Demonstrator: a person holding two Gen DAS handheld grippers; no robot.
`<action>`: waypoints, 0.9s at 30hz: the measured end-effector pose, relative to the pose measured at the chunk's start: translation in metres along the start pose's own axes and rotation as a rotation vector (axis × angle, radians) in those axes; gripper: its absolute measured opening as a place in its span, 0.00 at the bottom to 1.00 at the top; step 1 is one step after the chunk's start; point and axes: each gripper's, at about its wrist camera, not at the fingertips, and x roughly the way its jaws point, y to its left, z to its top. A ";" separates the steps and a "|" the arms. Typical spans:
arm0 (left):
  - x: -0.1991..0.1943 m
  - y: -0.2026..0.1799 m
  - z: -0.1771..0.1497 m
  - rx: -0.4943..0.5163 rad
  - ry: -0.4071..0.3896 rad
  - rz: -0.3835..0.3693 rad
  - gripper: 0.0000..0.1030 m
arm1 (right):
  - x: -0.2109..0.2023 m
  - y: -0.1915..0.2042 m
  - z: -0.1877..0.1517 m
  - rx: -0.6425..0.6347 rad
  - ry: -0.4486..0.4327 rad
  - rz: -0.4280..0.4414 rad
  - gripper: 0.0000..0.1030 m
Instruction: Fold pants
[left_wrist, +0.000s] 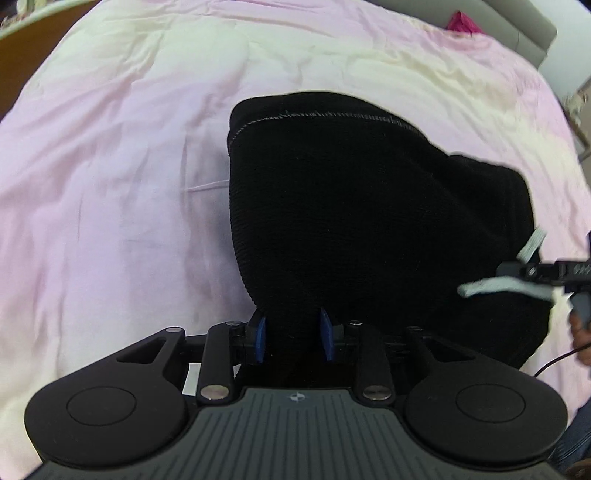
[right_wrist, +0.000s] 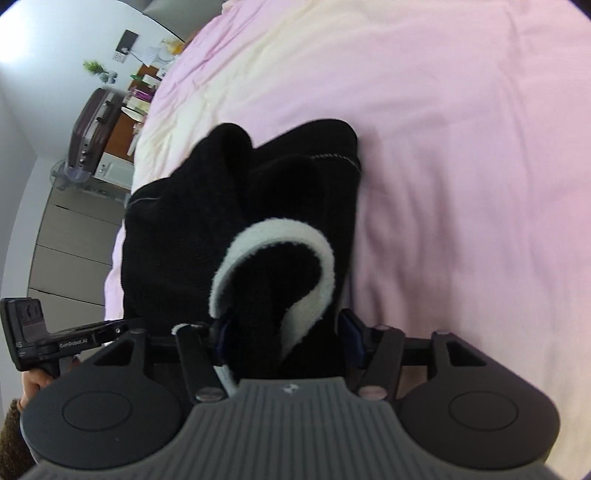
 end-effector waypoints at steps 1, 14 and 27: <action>-0.002 -0.002 -0.001 0.006 0.005 0.012 0.32 | 0.001 0.006 0.000 -0.020 -0.002 -0.021 0.58; -0.081 -0.039 0.006 0.076 -0.179 0.125 0.32 | -0.082 0.093 -0.017 -0.585 -0.166 -0.353 0.62; 0.012 -0.051 0.051 0.098 -0.193 0.165 0.28 | -0.010 0.106 0.012 -0.679 -0.224 -0.415 0.32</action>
